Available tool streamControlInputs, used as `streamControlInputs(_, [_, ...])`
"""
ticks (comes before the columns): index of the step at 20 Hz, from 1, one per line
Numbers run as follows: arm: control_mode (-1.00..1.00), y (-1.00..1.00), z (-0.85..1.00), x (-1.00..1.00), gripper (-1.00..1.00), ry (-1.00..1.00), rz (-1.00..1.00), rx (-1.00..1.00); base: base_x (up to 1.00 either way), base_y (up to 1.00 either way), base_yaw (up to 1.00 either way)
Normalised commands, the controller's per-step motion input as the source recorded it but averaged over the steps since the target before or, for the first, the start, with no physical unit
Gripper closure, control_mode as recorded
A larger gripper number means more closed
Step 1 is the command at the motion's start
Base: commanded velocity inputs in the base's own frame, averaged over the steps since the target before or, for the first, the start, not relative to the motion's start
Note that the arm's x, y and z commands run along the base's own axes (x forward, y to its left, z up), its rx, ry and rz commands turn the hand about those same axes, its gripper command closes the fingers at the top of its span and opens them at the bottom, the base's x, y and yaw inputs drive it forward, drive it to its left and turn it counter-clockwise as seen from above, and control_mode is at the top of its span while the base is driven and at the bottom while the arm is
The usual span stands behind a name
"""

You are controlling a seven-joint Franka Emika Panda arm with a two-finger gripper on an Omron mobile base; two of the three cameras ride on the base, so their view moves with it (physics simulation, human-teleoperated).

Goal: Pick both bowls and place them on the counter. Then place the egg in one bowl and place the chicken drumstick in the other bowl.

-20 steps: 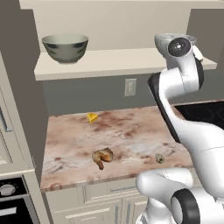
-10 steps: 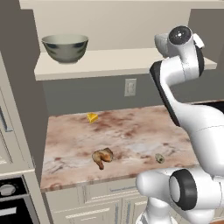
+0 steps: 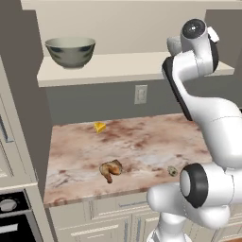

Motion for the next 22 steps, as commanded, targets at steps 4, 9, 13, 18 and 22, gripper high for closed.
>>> streamControlInputs(4, [-1.0, -0.1, 0.22, 0.22, -1.0, -0.03, 0.0, 0.0, 0.0, 0.0, 0.0])
streamControlInputs(9, [-1.0, -0.11, 0.04, 0.17, -1.0, -0.02, 0.01, 0.0, 0.0, 0.0, 0.0])
streamControlInputs(13, [-1.0, -0.14, -0.03, 0.15, -1.0, -0.02, 0.09, 0.0, 0.0, 0.0, 0.0])
streamControlInputs(18, [-1.0, -0.14, 0.0, 0.08, -1.0, -0.1, 0.11, 0.0, 0.0, 0.0, 0.0])
streamControlInputs(22, [-1.0, -0.02, -0.03, 0.01, -1.0, -0.04, 0.11, -0.01, 0.0, 0.0, 0.0])
